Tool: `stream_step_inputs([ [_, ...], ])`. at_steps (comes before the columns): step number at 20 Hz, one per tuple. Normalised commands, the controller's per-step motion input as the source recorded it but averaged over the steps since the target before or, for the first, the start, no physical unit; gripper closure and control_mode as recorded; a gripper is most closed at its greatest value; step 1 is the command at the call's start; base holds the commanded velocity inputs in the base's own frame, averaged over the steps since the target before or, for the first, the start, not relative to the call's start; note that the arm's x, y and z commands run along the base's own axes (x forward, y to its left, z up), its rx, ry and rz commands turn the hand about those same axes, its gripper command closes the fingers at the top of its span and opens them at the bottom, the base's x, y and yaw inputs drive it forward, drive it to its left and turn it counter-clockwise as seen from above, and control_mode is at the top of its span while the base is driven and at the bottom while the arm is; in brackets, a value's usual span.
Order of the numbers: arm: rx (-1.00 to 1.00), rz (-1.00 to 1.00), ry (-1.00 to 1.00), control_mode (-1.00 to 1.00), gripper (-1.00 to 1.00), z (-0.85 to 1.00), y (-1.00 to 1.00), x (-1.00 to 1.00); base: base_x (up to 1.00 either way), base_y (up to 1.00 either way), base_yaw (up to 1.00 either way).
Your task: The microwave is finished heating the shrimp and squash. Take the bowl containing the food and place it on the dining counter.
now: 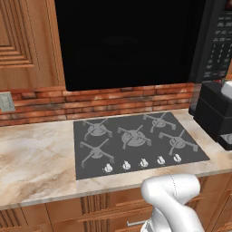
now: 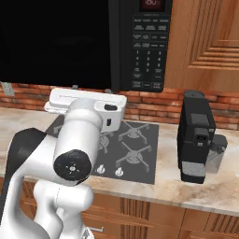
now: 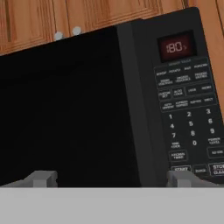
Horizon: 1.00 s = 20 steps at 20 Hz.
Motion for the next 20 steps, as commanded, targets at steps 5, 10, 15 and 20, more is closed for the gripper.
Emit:
stream_step_inputs([
  [5, 0.0, -0.02, -0.13, -1.0, -1.0, 0.12, -0.14, -0.08, 0.0, 0.0, 0.0],
  [10, 0.0, 0.0, 0.0, -1.0, -1.0, 0.0, 0.0, 0.0, 0.0, 0.0, 0.0],
  [15, 0.0, 0.0, 0.0, -1.0, -1.0, 0.04, 0.0, 0.02, 0.0, 0.0, 0.0],
  [20, 0.0, 0.0, -0.11, -1.0, -1.0, 0.28, 0.0, 0.28, 0.0, 0.0, 0.0],
])
